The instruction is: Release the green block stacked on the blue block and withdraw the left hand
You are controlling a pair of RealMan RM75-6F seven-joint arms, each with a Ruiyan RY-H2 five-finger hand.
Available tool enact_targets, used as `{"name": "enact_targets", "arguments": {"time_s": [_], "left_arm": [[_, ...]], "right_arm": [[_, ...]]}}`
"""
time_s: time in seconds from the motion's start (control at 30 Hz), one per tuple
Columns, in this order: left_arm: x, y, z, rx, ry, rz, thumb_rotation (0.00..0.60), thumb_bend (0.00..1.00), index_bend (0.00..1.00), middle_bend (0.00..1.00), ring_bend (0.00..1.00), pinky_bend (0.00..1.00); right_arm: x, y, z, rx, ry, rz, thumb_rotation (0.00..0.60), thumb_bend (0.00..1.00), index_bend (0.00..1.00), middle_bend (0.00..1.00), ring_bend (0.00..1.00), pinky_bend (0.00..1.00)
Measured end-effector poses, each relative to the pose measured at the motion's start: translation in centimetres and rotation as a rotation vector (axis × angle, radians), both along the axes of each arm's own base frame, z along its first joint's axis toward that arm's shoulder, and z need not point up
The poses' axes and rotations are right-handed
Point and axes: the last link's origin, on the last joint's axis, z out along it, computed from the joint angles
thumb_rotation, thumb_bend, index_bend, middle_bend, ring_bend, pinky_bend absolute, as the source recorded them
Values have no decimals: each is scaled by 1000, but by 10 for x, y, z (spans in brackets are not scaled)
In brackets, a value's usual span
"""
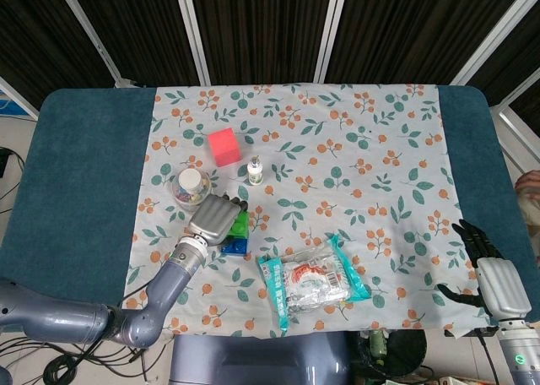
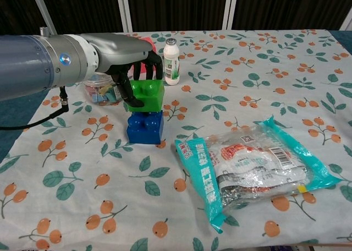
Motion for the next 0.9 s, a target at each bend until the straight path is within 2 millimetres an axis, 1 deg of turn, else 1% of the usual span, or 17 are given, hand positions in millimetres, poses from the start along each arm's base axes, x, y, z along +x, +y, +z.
{"name": "enact_targets", "arguments": {"time_s": [0.5,0.7,0.9], "left_arm": [[-7,-1,-11,-10,33,3,600,347,535,514,433,508],[-11,-2,-13,-15,41,11,600,346,535,514,433,509],[-10,-3,-14,-21,35,9,600,346,531,511,433,509]], "right_arm": [[0,0,0,0,-5,-3,600,219,24,0,0,208],[0,0,0,0,-6,-3,600,220,24,0,0,208],[0,0,0,1,-8,-3,600,220,24,0,0,208]]}}
